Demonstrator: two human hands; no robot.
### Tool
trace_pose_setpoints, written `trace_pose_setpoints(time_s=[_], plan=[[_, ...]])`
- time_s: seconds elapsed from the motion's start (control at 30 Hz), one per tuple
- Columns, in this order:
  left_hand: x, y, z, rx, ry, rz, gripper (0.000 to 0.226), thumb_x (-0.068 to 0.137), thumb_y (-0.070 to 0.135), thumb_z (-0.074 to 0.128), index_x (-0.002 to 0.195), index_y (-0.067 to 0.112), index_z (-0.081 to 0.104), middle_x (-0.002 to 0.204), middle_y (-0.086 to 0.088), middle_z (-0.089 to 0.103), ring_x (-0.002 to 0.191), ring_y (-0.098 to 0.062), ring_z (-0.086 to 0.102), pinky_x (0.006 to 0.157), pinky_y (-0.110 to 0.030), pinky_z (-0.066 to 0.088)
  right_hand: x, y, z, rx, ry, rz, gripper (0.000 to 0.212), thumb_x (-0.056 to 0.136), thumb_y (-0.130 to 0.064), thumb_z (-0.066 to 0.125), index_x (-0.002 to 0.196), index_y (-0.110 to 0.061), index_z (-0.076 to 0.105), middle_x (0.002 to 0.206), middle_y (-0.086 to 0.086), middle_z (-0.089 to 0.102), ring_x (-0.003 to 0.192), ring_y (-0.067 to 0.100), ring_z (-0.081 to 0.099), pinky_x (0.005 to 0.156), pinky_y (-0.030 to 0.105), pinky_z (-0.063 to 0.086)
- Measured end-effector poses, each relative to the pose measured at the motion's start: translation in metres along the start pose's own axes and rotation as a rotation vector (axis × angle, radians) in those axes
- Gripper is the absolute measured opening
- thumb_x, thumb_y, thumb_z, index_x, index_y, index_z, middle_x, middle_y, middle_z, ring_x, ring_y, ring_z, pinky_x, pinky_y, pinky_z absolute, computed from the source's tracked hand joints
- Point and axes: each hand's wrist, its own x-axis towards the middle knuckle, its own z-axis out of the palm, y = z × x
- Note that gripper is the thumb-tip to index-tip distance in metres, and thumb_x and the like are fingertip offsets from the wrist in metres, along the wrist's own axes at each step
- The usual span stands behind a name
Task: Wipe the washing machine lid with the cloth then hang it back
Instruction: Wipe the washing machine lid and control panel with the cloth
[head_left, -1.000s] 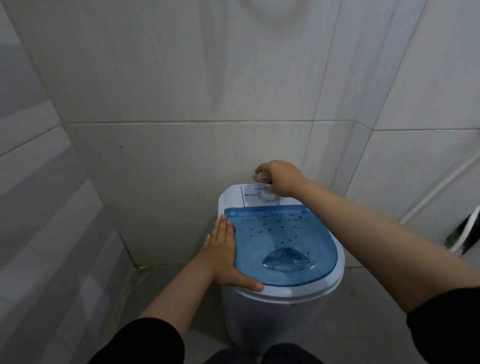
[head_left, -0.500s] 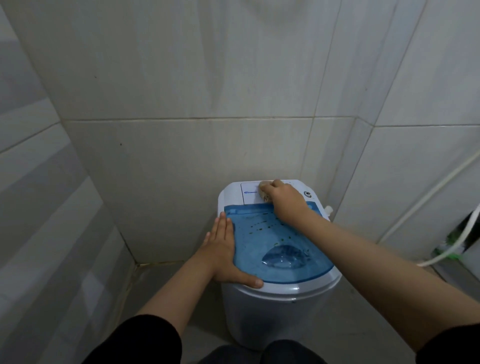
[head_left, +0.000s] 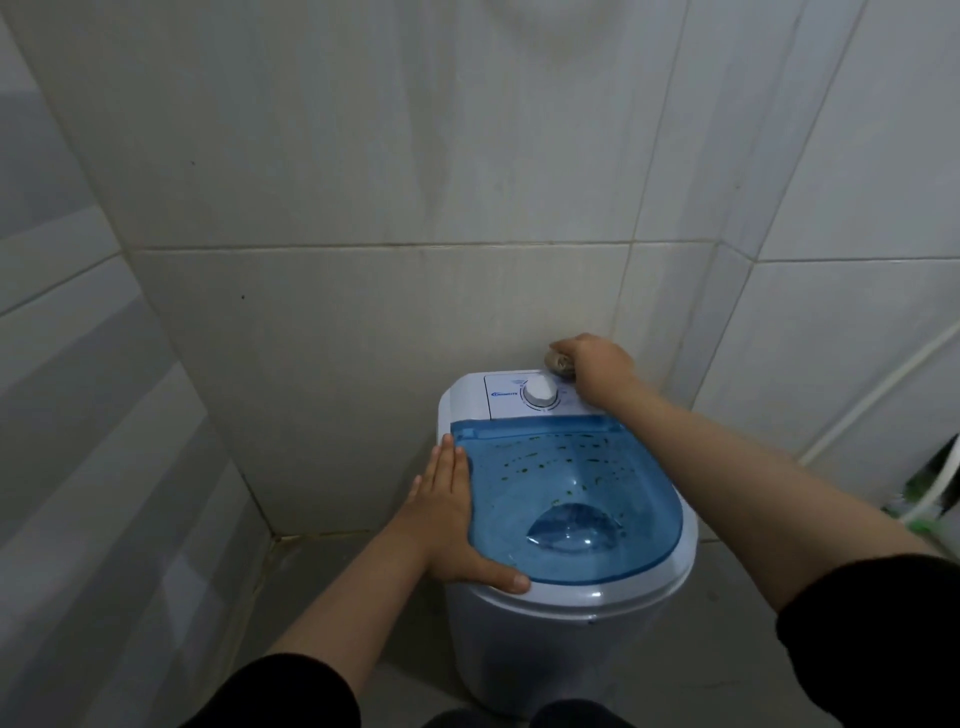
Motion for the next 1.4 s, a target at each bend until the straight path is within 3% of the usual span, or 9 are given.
trace_pose_setpoints(time_s=[0.1, 0.2, 0.53, 0.8, 1.17, 1.27, 1.4], plan=[[0.002, -0.001, 0.0, -0.001, 0.006, 0.0, 0.159, 0.037, 0.086, 0.063, 0.141, 0.01, -0.032, 0.147, -0.004, -0.043, 0.138, -0.021, -0.034, 0.117, -0.046, -0.01, -0.003, -0.002, 0.017, -0.03, -0.002, 0.03, 0.047, 0.079, 0.005, 0.05, 0.122, -0.013, 0.058, 0.122, 0.016, 0.061, 0.103, 0.037, 0.061, 0.087, 0.043, 0.053], [0.001, -0.001, 0.0, -0.003, -0.003, -0.001, 0.158, 0.038, 0.085, 0.063, 0.141, 0.01, -0.032, 0.147, -0.003, -0.043, 0.137, -0.02, -0.035, 0.115, -0.044, -0.011, -0.01, 0.0, 0.019, -0.03, -0.003, 0.012, 0.052, 0.079, 0.006, 0.05, 0.127, -0.013, 0.055, 0.125, 0.017, 0.06, 0.106, 0.038, 0.06, 0.089, 0.043, 0.051], [-0.002, 0.002, -0.002, 0.002, -0.012, -0.009, 0.161, 0.034, 0.089, 0.058, 0.141, 0.009, -0.031, 0.148, -0.006, -0.042, 0.138, -0.022, -0.033, 0.117, -0.047, -0.009, -0.057, 0.013, 0.006, -0.002, -0.064, -0.063, 0.064, 0.08, 0.006, 0.046, 0.137, -0.024, 0.046, 0.141, 0.005, 0.052, 0.124, 0.03, 0.051, 0.1, 0.036, 0.044], [-0.005, 0.002, -0.004, -0.022, -0.013, 0.001, 0.168, 0.022, 0.095, 0.048, 0.142, 0.008, -0.03, 0.149, -0.008, -0.04, 0.139, -0.022, -0.032, 0.116, -0.046, -0.009, -0.101, 0.03, -0.008, -0.04, -0.204, -0.033, 0.072, 0.076, 0.004, 0.05, 0.136, -0.037, 0.046, 0.134, 0.008, 0.058, 0.118, 0.03, 0.055, 0.093, 0.037, 0.048], [-0.006, 0.004, -0.004, -0.013, -0.009, 0.001, 0.161, 0.033, 0.089, 0.058, 0.142, 0.007, -0.028, 0.15, -0.01, -0.038, 0.14, -0.024, -0.03, 0.117, -0.047, -0.007, -0.174, 0.013, -0.002, -0.09, -0.177, -0.008, 0.065, 0.082, -0.002, 0.052, 0.141, -0.027, 0.04, 0.148, 0.003, 0.044, 0.123, 0.031, 0.053, 0.1, 0.04, 0.047], [-0.007, 0.005, -0.004, -0.012, -0.016, 0.0, 0.168, 0.021, 0.096, 0.049, 0.142, 0.007, -0.028, 0.15, -0.01, -0.038, 0.14, -0.024, -0.03, 0.116, -0.046, -0.008, -0.191, 0.01, -0.004, -0.077, -0.195, -0.021, 0.063, 0.082, -0.003, 0.053, 0.139, -0.026, 0.041, 0.144, 0.006, 0.047, 0.121, 0.032, 0.054, 0.099, 0.04, 0.048], [-0.007, 0.005, -0.005, -0.018, -0.016, 0.007, 0.168, 0.021, 0.096, 0.047, 0.142, 0.008, -0.029, 0.15, -0.01, -0.038, 0.14, -0.025, -0.031, 0.115, -0.045, -0.008, -0.203, 0.001, -0.019, -0.161, -0.269, -0.092, 0.057, 0.082, -0.002, 0.052, 0.134, -0.025, 0.046, 0.122, 0.009, 0.058, 0.106, 0.031, 0.059, 0.087, 0.038, 0.051]])
